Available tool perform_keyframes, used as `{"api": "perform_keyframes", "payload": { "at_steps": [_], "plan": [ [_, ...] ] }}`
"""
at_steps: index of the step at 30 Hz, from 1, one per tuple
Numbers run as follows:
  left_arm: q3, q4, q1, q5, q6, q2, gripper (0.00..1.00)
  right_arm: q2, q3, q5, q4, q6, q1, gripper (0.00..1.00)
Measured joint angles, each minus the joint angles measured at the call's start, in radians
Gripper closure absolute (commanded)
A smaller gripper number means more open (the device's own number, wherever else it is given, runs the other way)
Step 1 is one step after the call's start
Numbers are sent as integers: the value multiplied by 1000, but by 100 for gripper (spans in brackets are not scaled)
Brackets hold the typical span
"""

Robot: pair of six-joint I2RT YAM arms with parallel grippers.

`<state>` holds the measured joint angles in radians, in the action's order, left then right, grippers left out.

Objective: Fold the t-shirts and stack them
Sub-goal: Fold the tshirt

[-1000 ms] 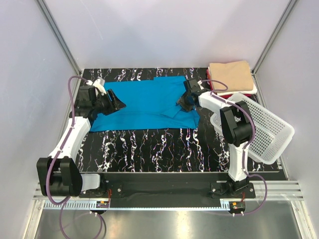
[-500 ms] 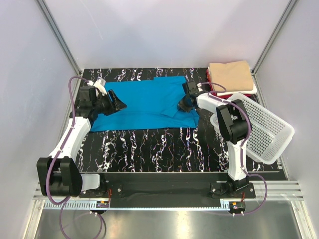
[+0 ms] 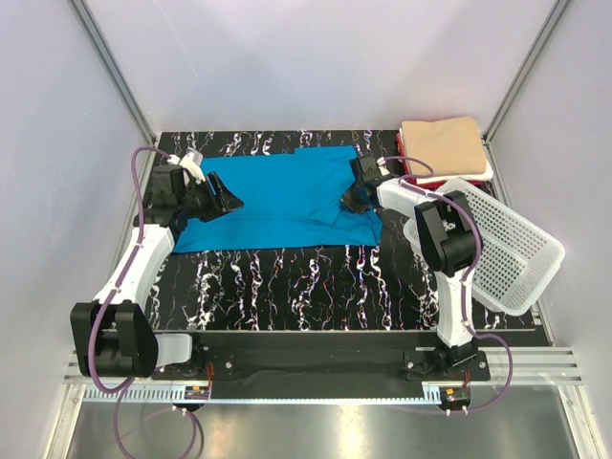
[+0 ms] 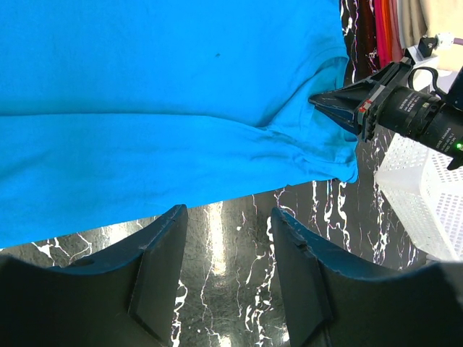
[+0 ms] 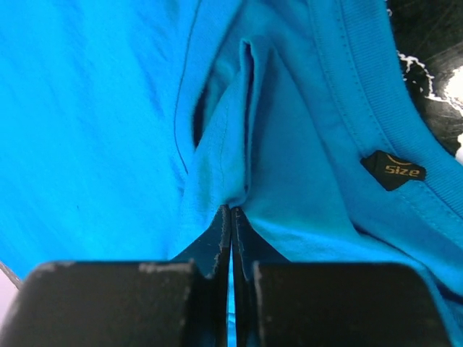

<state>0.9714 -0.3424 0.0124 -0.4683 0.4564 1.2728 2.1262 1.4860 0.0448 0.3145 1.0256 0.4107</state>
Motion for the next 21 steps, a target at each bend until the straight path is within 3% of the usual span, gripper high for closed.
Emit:
{"api": "perform_keyframes", "payload": {
  "at_steps": [21],
  "plan": [
    [-2, 0, 0, -3, 6, 7, 45, 36, 193, 14, -20, -226, 91, 100]
  ]
}}
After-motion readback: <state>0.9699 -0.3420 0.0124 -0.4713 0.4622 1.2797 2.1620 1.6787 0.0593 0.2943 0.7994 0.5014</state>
